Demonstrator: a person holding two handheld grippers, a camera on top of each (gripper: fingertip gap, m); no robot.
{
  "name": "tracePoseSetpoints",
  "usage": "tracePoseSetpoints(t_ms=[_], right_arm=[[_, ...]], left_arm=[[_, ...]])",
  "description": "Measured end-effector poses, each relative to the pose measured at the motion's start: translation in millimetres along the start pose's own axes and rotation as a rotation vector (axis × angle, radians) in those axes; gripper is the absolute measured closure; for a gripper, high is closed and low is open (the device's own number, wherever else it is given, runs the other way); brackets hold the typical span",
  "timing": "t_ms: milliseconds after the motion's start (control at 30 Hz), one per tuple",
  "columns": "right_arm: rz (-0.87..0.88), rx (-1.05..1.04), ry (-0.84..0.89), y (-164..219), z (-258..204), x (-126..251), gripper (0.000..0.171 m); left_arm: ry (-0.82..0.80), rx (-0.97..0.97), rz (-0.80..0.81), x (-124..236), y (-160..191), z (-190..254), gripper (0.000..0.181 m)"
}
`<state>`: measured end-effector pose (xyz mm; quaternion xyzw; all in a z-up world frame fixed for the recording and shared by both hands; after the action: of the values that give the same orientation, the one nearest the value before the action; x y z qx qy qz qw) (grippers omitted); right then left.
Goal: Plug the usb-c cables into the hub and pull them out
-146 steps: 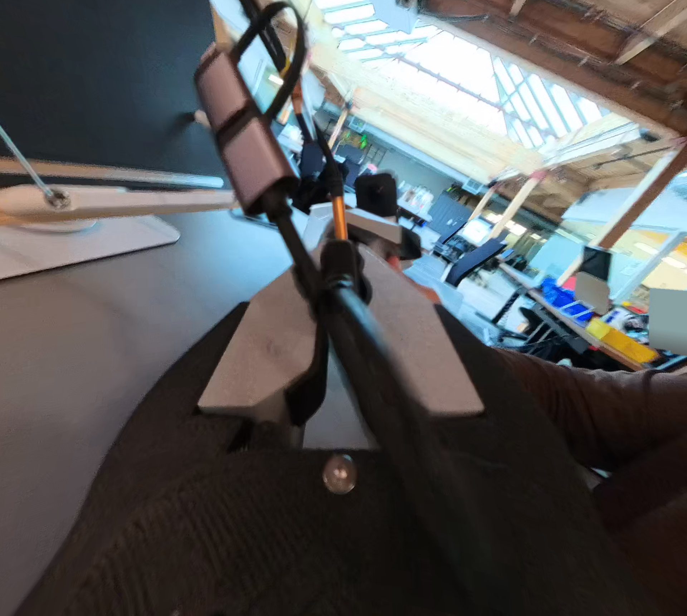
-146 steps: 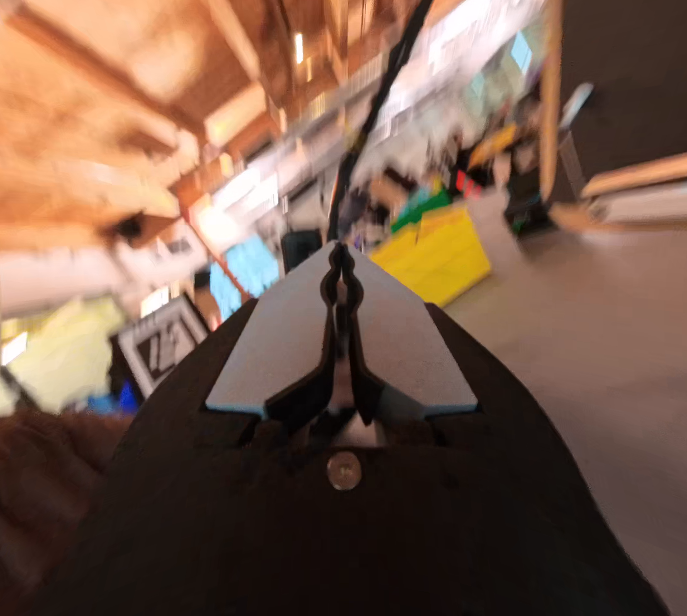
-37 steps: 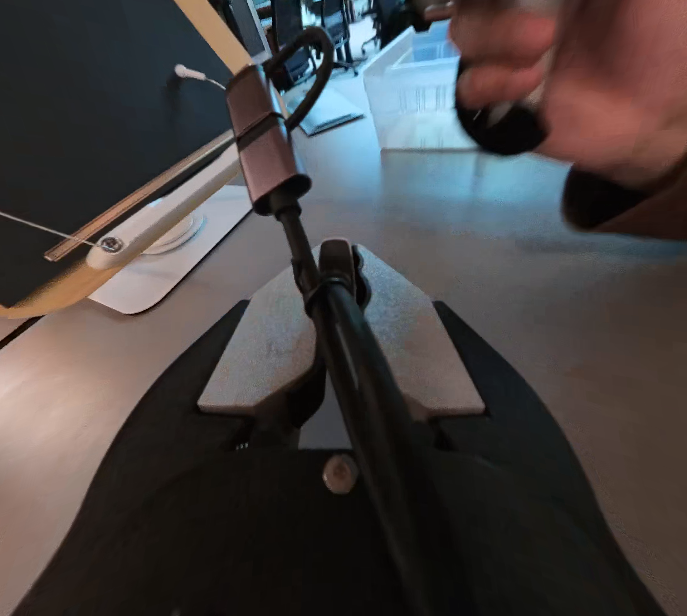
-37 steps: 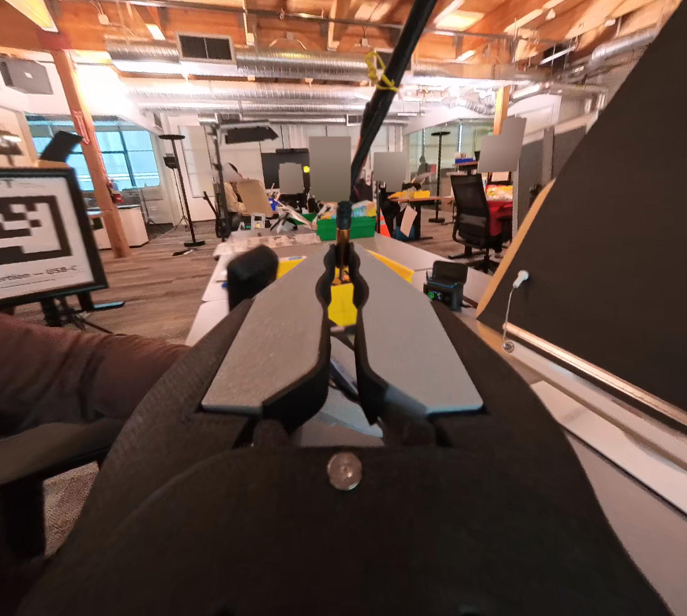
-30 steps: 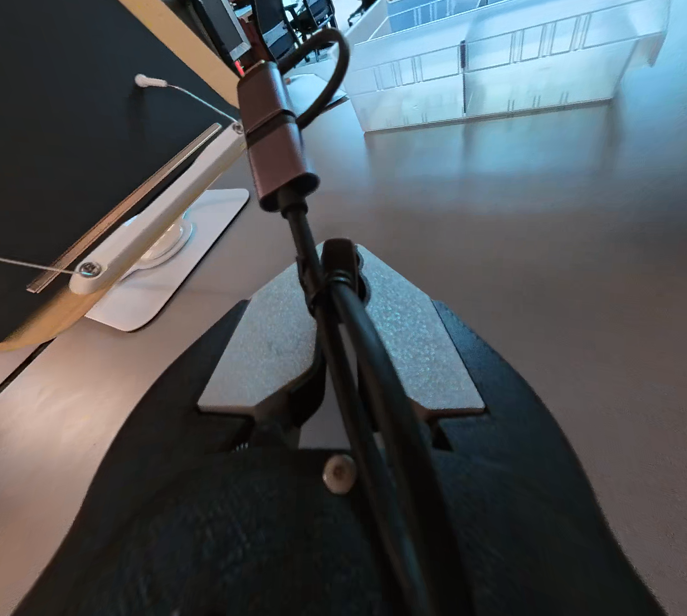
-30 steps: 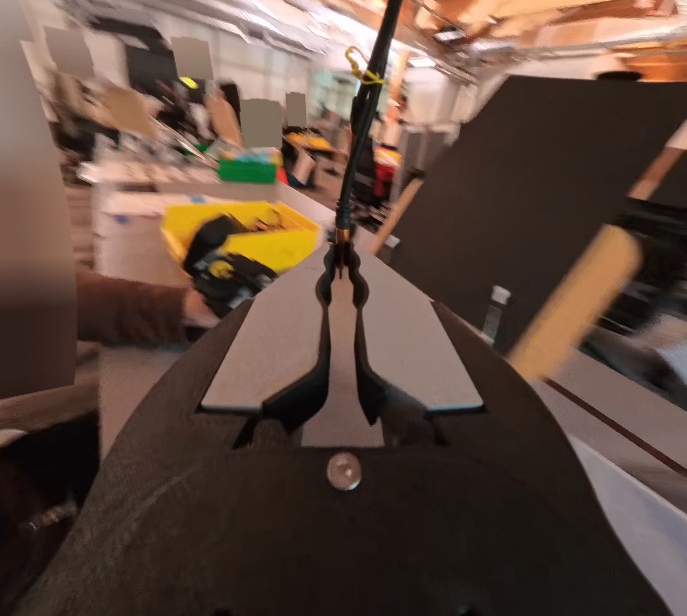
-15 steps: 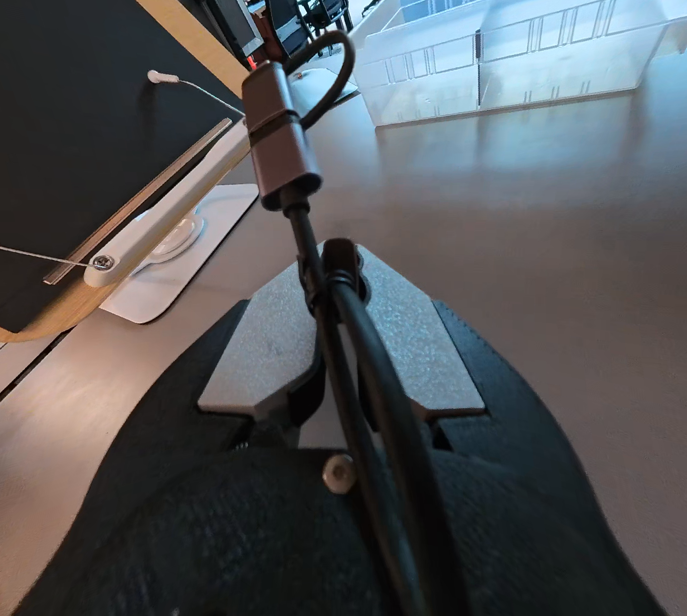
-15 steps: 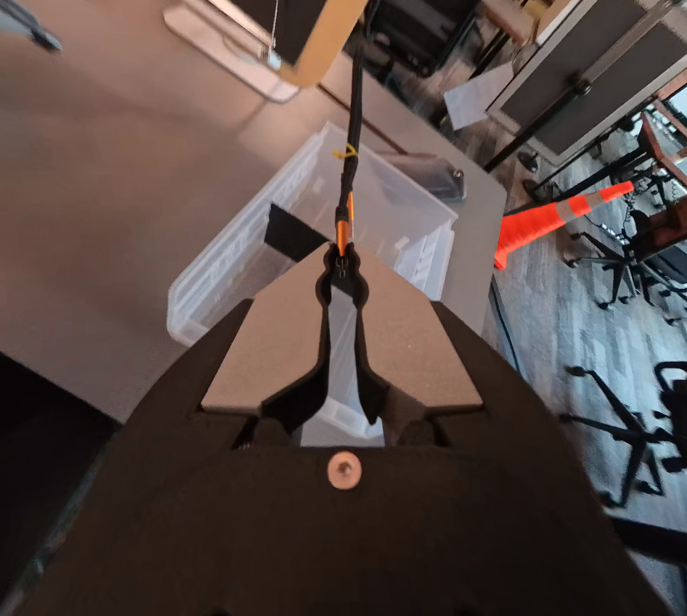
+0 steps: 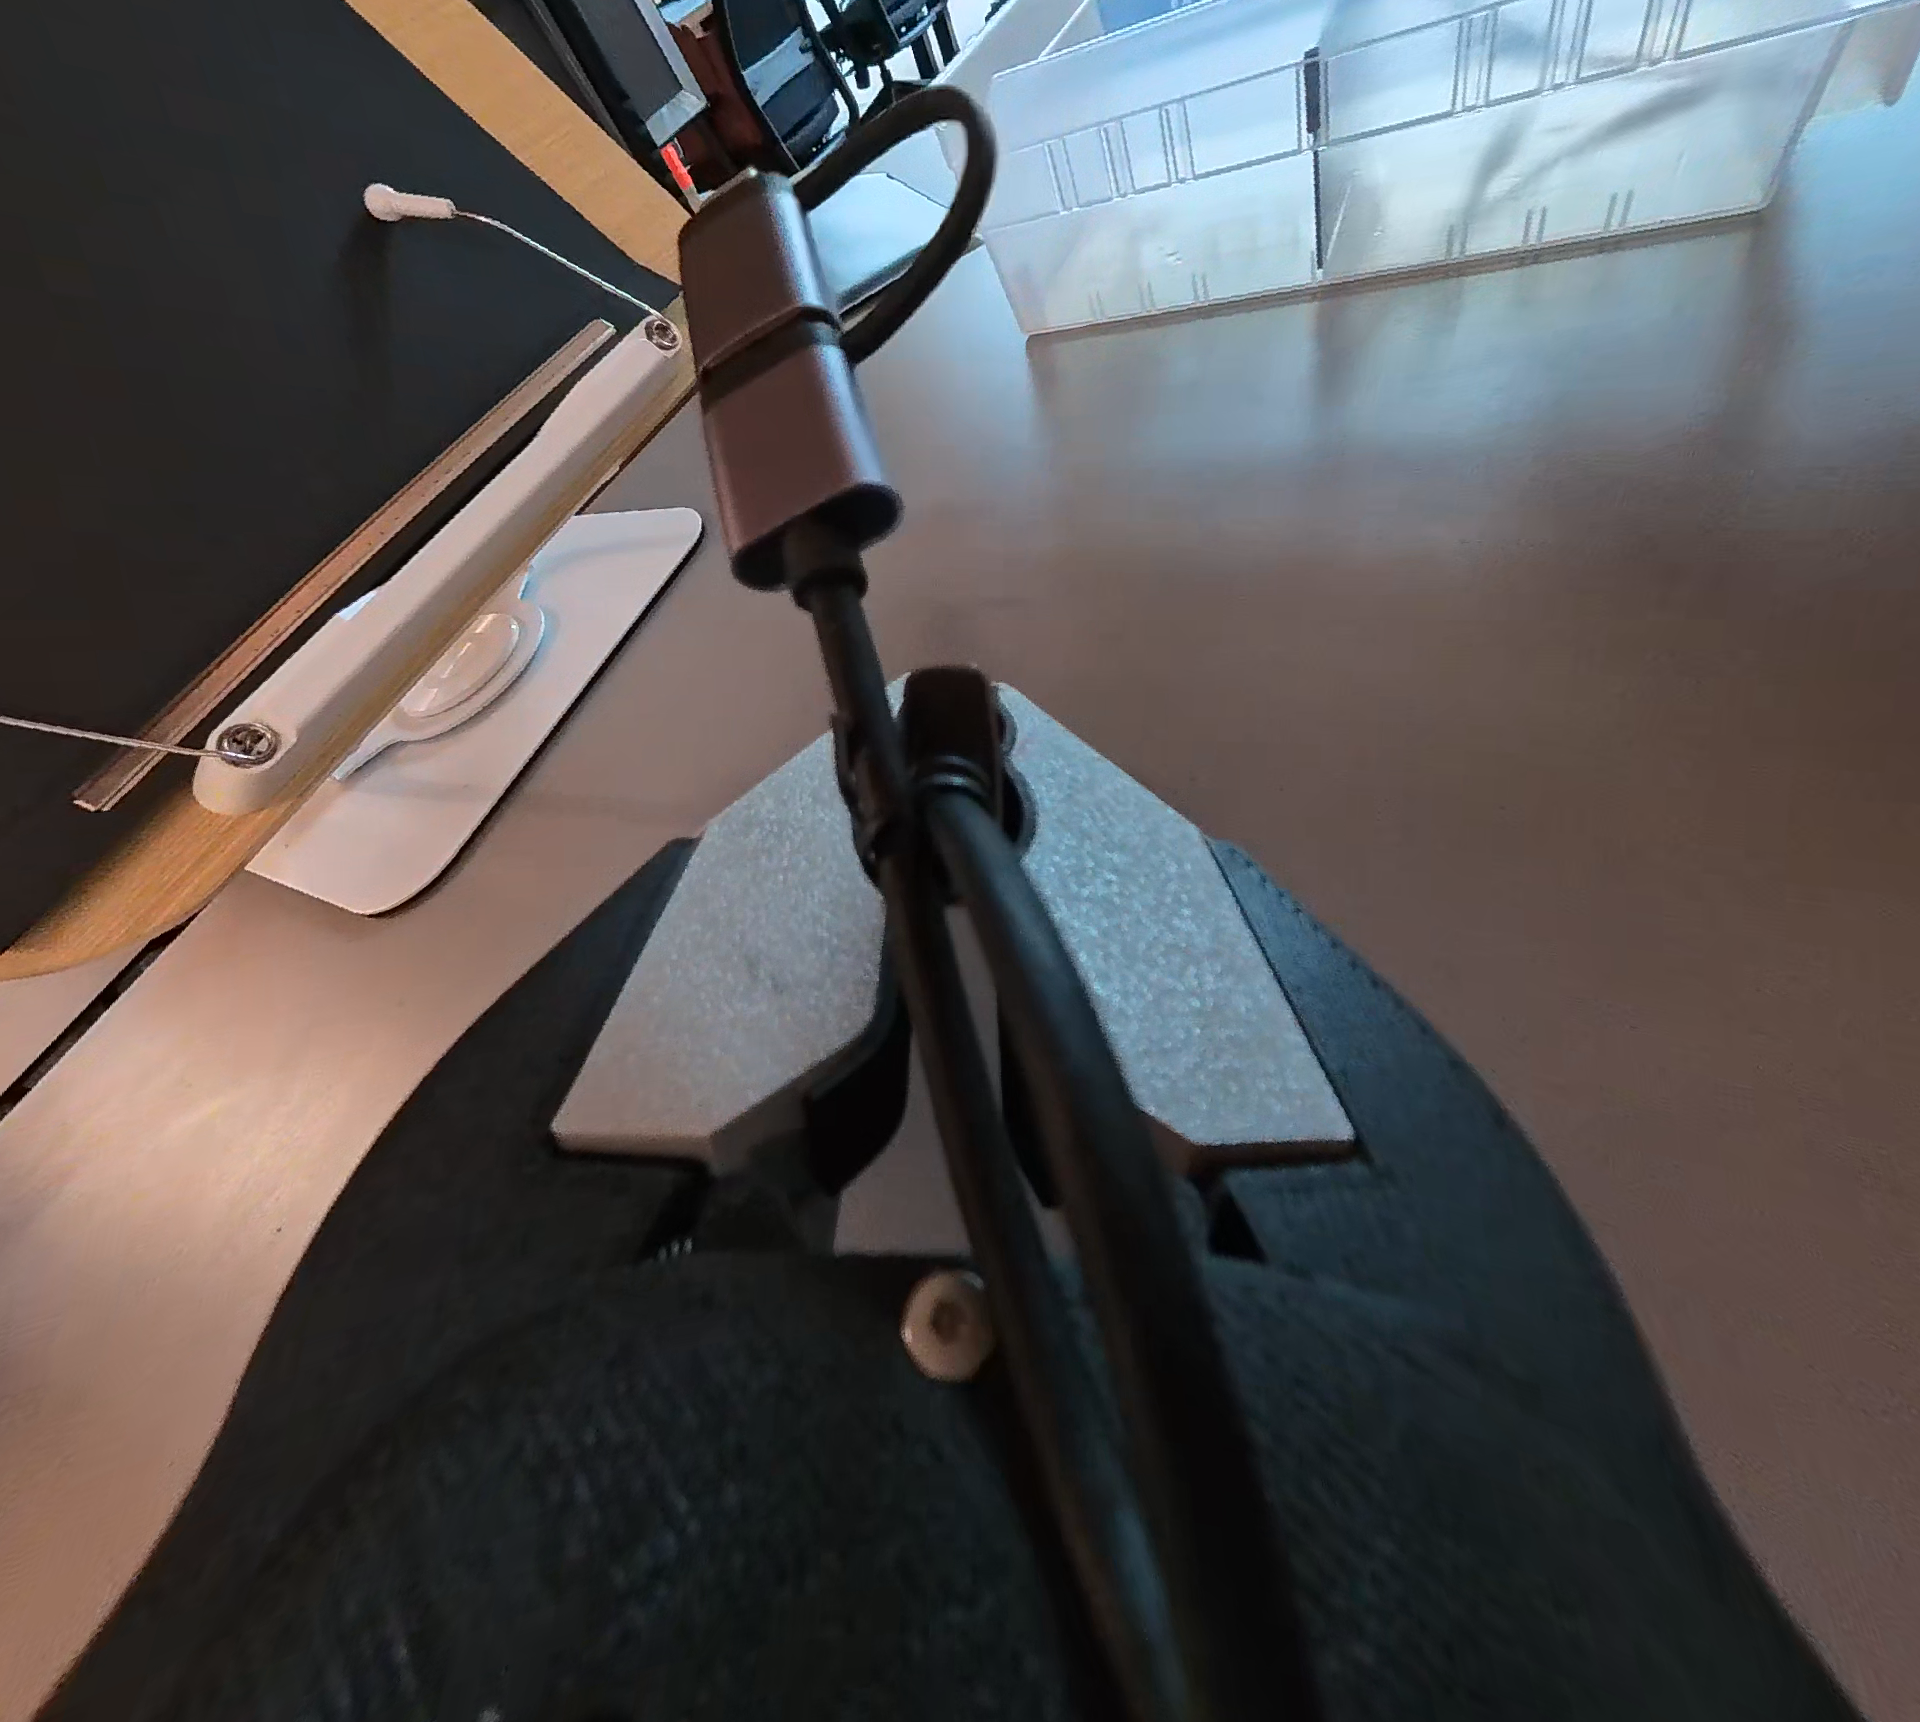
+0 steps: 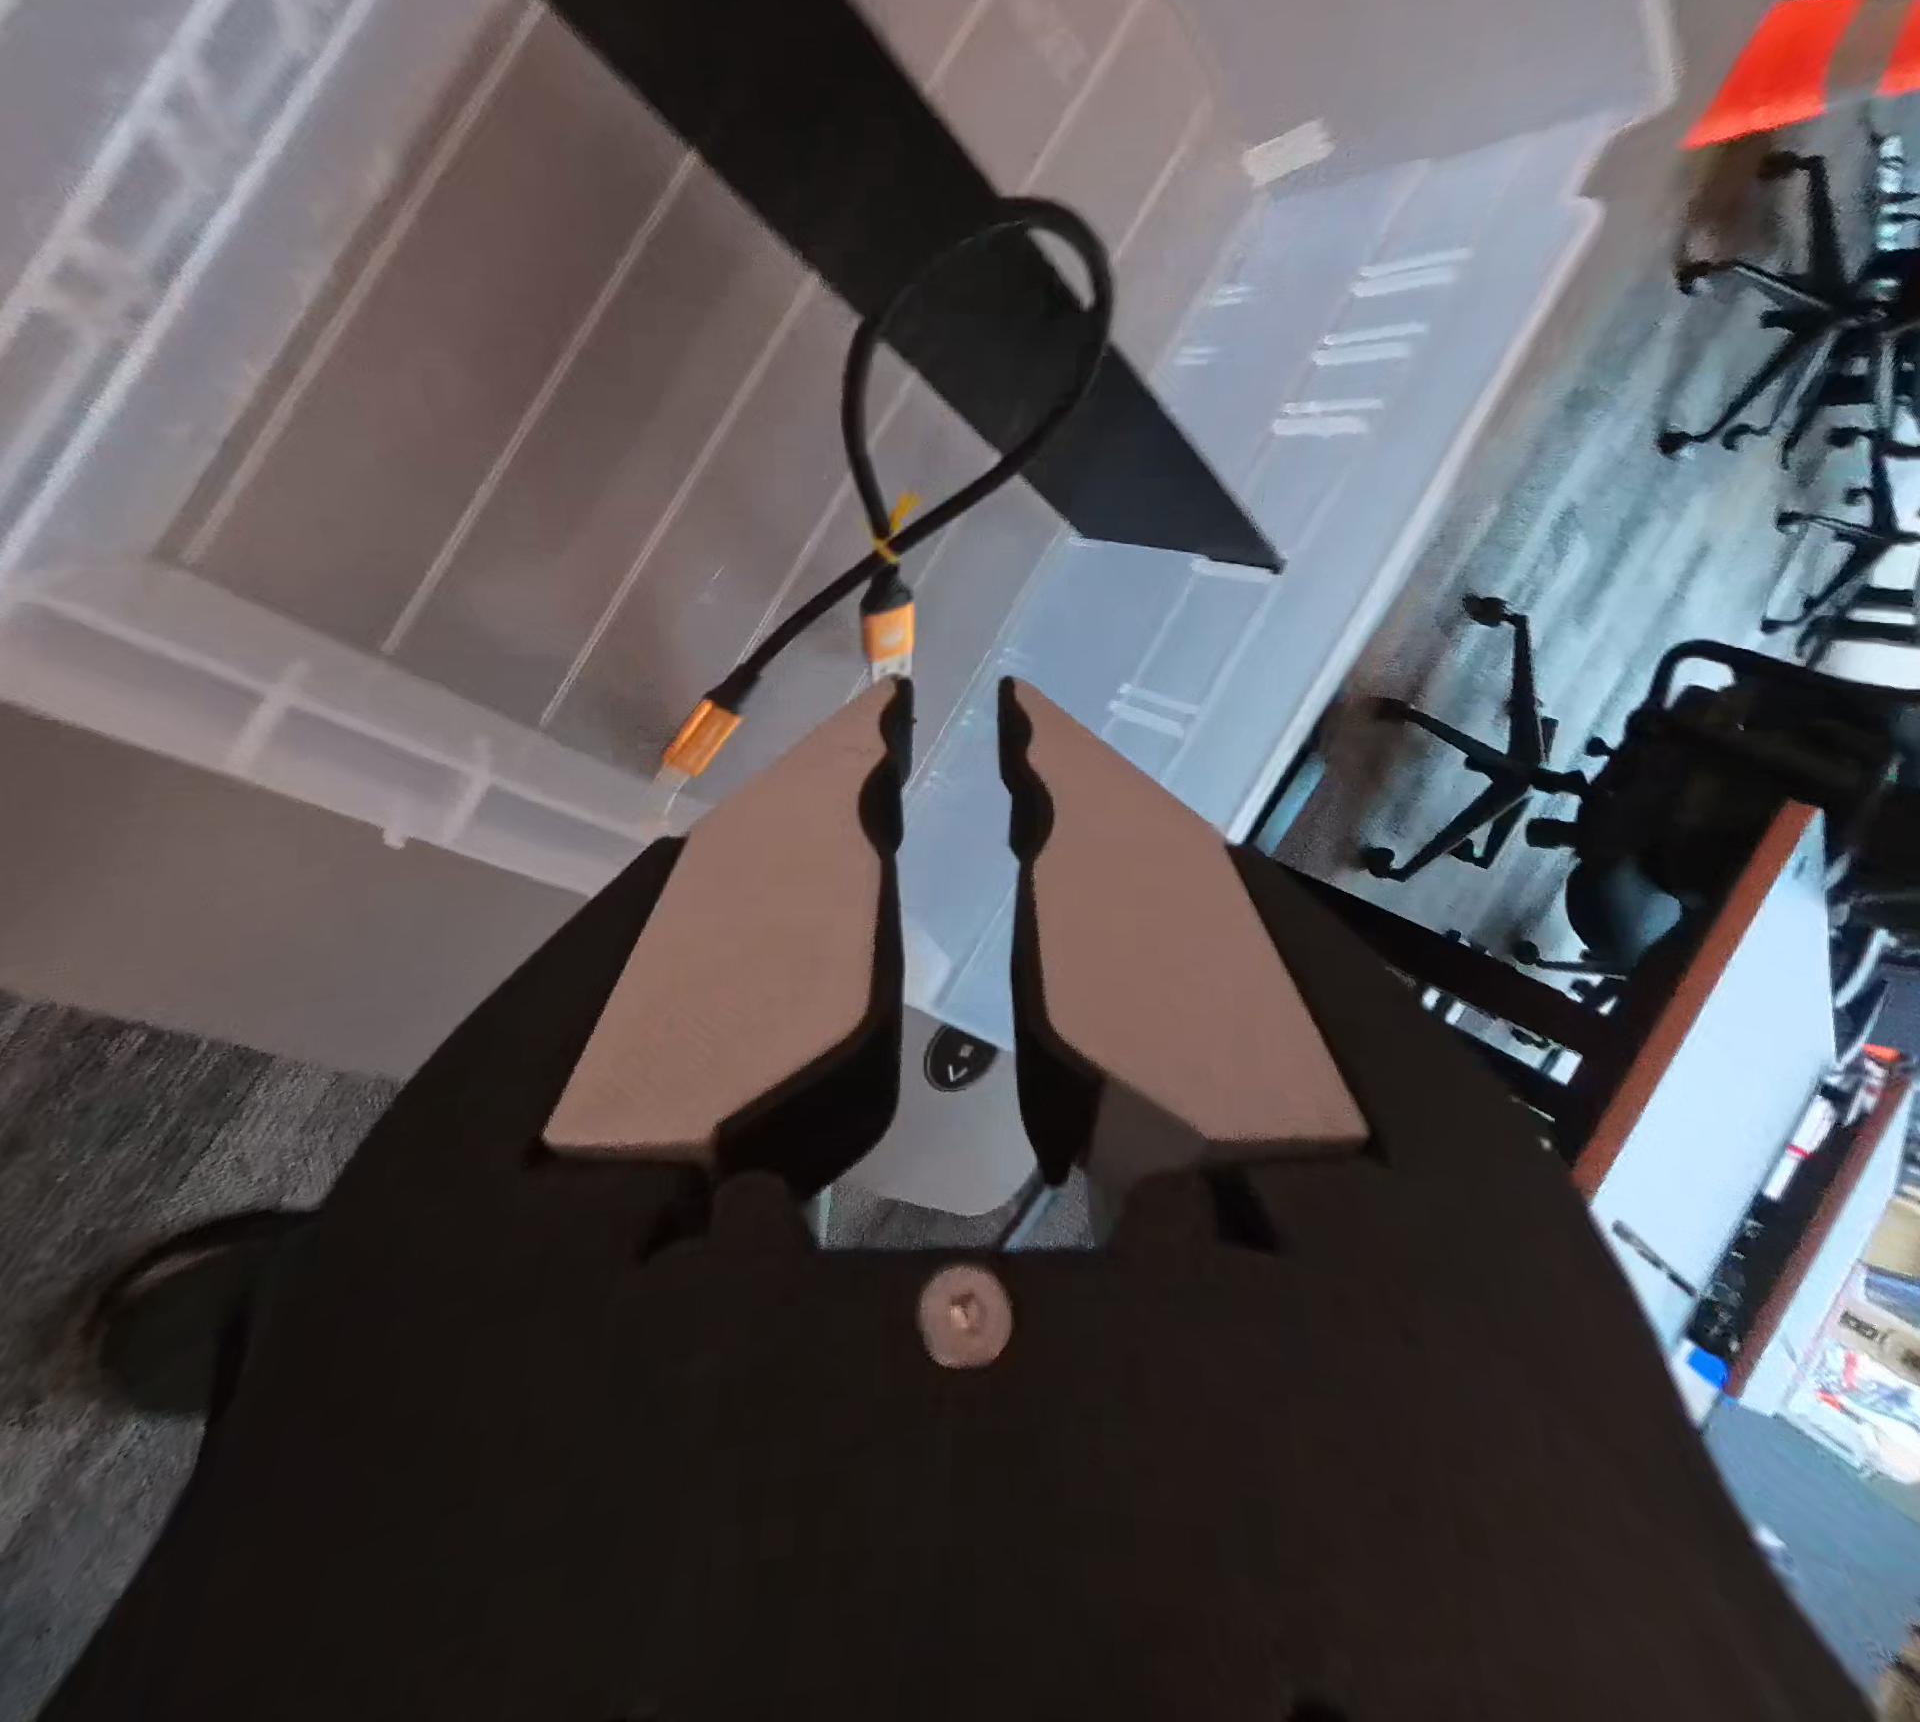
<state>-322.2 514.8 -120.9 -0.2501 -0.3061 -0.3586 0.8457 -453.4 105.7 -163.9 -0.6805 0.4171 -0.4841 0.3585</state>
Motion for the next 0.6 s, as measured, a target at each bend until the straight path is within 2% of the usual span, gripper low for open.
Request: tracePoseSetpoints(t_ms=[167, 267, 500, 600], right_arm=[[0.149, -0.119, 0.032, -23, 11, 23, 0.147], [0.292, -0.146, -0.003, -49, 0, 47, 0.140], [0.742, 0.003, -0.255, -146, -97, 125, 0.139], [0.853, 0.085, -0.315, -188, -141, 144, 0.121]], left_arm=[[0.023, -0.019, 0.015, 0, -3, 4, 0.174], [0.053, -0.046, 0.030, -1, -7, 10, 0.174], [0.277, -0.178, 0.107, -3, -19, 46, 0.174], [0.296, -0.266, 0.072, -7, -17, 57, 0.174]])
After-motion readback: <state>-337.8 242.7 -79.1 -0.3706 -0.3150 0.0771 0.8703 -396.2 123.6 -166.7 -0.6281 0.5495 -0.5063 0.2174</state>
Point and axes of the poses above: each gripper's, where its closed fingertips meet, x back along the fingers, y out of its underside, z = x × y across the jaws, the point moved 6 cm from there along x, back along the fingers, and after that the axes turned 13 degrees about y, right-handed, at the moved point
